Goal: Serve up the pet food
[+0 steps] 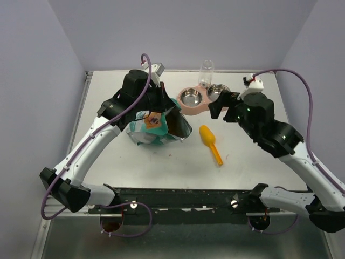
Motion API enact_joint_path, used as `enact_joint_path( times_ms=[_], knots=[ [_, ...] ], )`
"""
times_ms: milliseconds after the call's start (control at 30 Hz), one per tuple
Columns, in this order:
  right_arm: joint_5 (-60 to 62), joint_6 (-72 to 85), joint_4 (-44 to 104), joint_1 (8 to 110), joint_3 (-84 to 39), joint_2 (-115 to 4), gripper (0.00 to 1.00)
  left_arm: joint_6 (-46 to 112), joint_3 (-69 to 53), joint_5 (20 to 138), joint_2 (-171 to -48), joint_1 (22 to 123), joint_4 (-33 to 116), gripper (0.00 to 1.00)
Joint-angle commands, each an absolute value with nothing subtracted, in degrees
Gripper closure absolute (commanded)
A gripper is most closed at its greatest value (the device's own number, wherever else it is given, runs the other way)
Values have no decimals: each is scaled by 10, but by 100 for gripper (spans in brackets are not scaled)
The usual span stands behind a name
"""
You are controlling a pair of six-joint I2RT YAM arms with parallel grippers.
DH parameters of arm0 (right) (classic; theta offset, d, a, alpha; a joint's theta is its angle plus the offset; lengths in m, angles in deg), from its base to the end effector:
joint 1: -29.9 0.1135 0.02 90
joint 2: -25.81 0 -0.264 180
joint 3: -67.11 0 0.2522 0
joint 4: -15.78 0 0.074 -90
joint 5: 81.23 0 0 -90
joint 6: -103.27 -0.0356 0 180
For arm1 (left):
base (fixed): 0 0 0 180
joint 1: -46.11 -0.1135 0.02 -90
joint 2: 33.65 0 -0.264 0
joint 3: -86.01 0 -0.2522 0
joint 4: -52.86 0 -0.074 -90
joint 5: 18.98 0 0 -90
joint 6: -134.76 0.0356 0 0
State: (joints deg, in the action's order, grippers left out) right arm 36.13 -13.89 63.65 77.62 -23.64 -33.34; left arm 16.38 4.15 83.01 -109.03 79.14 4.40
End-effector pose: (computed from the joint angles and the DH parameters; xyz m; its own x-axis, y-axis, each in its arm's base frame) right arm 0.1472 0.1376 0.4427 -0.3322 0.2373 -0.9129 -0.2345 0.9167 0.3236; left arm 0.2341 -0.1610 0.4193 -0.6479 -0.1333 -0.7500 0.4344 0.7441 -0.5076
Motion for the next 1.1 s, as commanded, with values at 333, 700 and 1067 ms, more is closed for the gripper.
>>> enact_joint_path(
  times_ms=[333,700,1067],
  knots=[
    [-68,-154,686,543,-205,-585,5,131,173,867,-1250,712,17,100],
    [-303,-380,450,543,-133,-782,40,86,140,935,-1233,700,38,100],
    [-369,-521,267,628,-192,-886,77,107,150,945,-1216,700,-4,100]
  ],
)
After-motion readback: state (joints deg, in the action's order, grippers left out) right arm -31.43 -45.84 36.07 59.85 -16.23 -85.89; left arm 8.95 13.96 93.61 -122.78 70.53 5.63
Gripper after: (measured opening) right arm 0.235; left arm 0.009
